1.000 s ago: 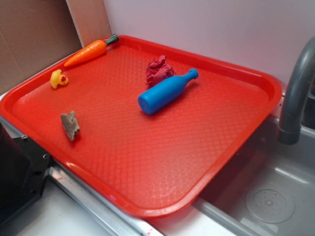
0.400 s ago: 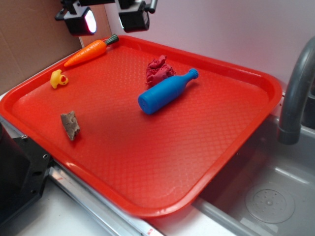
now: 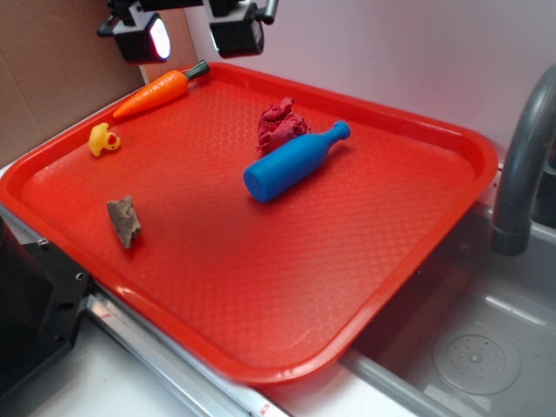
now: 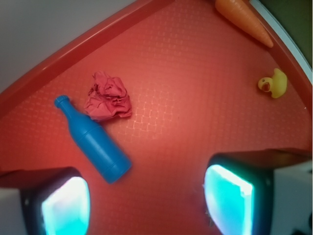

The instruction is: Grab the red paper.

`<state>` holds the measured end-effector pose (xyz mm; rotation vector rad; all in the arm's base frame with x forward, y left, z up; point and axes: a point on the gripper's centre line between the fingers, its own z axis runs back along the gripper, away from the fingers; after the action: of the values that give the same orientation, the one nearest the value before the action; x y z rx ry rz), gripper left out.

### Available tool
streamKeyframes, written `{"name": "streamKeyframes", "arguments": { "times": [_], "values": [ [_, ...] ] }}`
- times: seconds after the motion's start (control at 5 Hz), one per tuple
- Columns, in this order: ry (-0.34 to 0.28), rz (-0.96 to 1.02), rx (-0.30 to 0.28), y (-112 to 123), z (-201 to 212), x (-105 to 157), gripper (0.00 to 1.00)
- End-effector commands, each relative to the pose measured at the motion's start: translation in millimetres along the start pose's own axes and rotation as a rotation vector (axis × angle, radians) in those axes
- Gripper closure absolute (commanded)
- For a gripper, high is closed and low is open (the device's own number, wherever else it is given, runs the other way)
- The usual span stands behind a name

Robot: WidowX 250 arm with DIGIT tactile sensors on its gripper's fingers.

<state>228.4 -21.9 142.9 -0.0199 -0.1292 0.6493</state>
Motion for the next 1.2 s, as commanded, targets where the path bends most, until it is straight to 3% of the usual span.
{"name": "streamKeyframes", "arguments": {
  "times": [0.0, 0.4, 0.6, 0.8, 1.0],
  "values": [
    [0.051, 0.377, 0.069, -18, -69, 37, 0.00],
    [0.020, 0.438, 0.031, -24, -108, 50, 0.00],
    [0.025, 0.405, 0.070, -22, -121, 52, 0.00],
    [0.033, 0.394, 0.119, -17, -131, 50, 1.00],
    [0.054, 0.342, 0.125, -15, -125, 49, 1.00]
  ]
}}
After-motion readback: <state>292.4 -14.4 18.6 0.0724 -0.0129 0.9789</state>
